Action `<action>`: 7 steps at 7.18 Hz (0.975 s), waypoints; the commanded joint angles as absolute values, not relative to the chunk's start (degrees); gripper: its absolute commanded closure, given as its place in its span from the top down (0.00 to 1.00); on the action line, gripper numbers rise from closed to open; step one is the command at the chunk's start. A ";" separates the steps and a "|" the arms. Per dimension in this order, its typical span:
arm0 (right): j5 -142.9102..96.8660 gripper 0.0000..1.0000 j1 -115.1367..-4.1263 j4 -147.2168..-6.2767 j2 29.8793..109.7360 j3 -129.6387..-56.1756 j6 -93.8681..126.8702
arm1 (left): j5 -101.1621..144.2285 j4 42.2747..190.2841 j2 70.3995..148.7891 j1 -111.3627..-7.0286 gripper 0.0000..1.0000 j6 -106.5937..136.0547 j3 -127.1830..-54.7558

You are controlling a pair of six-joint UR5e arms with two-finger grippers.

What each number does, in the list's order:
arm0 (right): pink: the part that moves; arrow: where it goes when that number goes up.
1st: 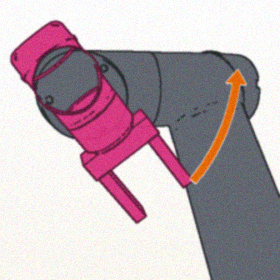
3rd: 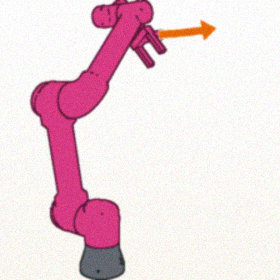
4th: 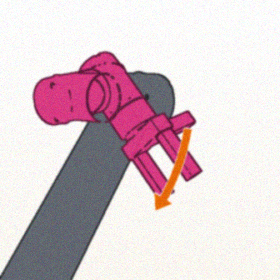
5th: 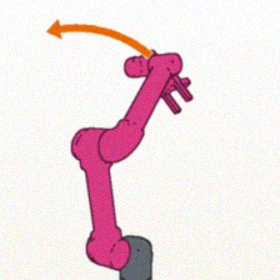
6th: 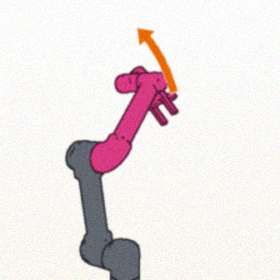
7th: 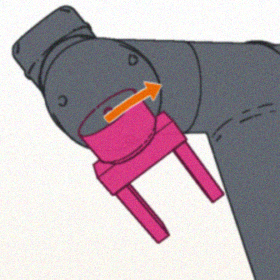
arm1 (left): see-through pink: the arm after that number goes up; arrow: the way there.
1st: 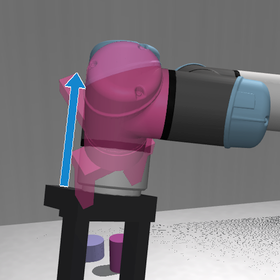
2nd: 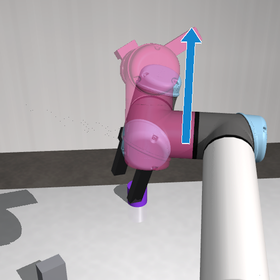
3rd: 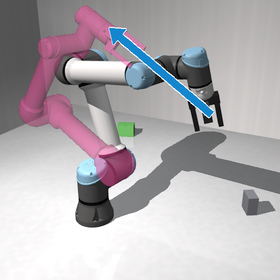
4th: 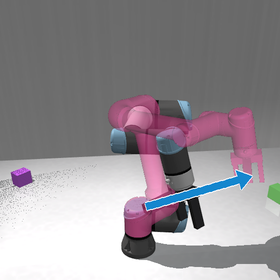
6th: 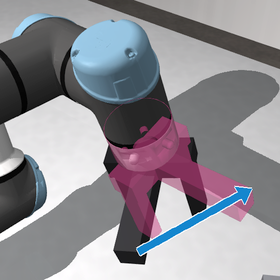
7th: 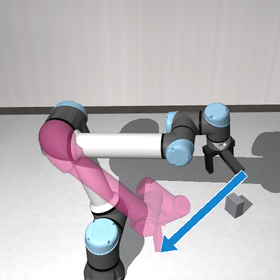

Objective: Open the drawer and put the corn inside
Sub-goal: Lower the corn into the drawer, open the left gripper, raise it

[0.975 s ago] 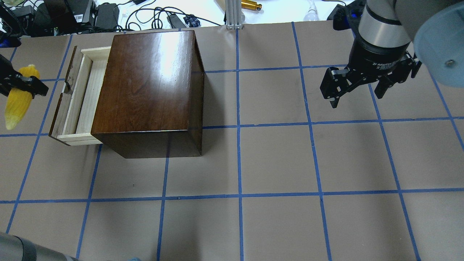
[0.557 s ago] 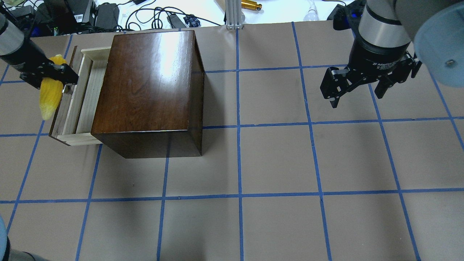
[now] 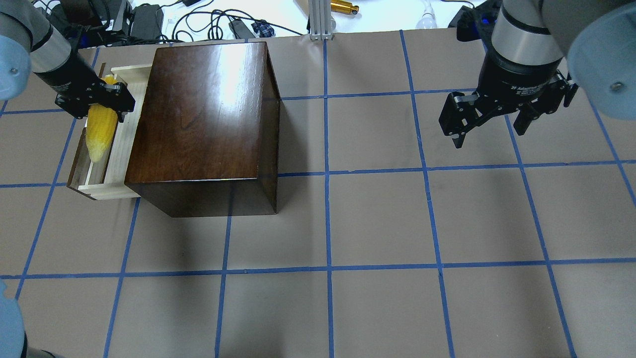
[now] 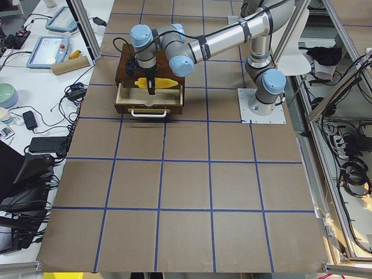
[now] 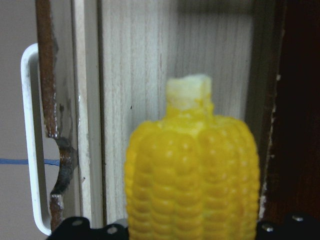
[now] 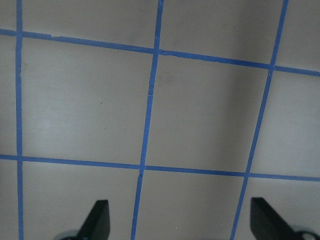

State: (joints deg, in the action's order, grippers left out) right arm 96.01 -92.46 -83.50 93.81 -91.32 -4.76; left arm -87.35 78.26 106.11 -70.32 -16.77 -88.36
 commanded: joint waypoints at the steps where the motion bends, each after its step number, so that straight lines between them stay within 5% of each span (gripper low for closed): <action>1: 96.06 1.00 -92.46 -83.50 93.87 -91.32 -4.75 | -87.45 78.22 106.17 -70.31 1.00 -16.79 -88.33; 7: 95.98 1.00 -92.46 -83.50 93.78 -91.32 -4.75 | -87.45 89.09 97.23 -80.99 1.00 -0.77 -84.92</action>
State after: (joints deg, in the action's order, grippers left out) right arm 96.04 -92.46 -83.50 93.81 -91.32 -4.79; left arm -87.46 85.42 99.80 -75.98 -7.98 -86.29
